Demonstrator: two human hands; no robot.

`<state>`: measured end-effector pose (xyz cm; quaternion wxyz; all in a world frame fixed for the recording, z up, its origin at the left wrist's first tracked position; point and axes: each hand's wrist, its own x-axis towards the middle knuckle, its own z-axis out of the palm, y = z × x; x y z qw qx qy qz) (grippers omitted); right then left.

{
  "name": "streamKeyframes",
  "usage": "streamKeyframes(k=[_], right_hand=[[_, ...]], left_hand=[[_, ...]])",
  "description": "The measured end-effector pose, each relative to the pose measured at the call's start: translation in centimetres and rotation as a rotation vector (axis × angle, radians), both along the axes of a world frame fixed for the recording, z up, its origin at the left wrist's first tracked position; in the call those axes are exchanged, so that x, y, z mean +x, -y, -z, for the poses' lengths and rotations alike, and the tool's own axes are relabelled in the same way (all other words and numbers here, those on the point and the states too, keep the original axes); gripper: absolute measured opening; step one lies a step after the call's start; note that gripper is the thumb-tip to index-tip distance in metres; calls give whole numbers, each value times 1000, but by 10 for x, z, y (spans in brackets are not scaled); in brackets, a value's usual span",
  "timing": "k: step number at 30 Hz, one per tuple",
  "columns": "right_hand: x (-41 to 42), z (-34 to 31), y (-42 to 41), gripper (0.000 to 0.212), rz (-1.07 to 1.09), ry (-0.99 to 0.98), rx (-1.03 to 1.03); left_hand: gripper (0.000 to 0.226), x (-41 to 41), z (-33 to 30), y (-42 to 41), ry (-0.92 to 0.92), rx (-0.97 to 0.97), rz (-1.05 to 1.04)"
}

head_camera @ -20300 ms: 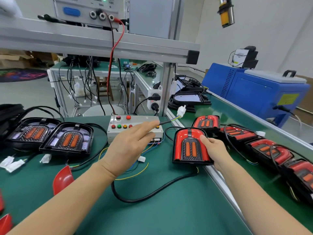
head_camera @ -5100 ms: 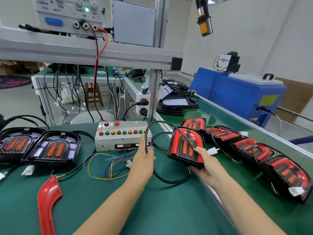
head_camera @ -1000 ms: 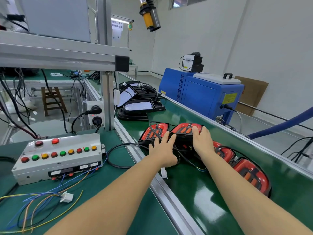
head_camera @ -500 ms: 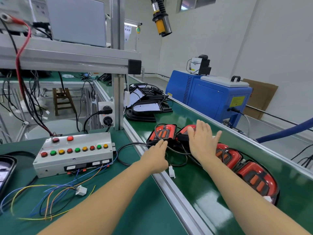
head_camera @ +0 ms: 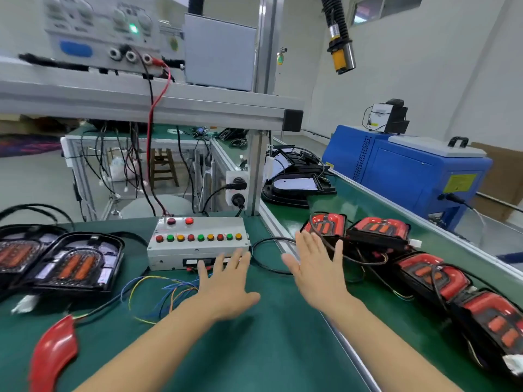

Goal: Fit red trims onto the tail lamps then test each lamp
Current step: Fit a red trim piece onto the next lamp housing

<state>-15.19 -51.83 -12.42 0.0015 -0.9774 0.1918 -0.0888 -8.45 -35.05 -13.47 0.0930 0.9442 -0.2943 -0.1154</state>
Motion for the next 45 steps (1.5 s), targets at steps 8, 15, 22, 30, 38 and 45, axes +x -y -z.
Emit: streamKeyframes(k=[8, 15, 22, 30, 38, 45], right_hand=[[18, 5, -66, 69, -162, 14, -19], [21, 2, -139, 72, -345, 47, -26], [35, -5, -196, 65, -489, 19, -30], [57, -7, -247, 59, -637, -46, 19], [76, -11, -278, 60, -697, -111, 129], [81, -13, -293, 59, -712, -87, 189]], left_hand=[[94, -10, -11, -69, 142, -6, -98], [94, -23, -20, -123, 273, -37, -140], [90, -19, -25, -170, 237, 24, -267], [63, 19, -68, -231, 402, 22, -372], [83, 78, -80, -343, 464, 151, -778], [69, 92, -50, -385, 509, 228, -736]])
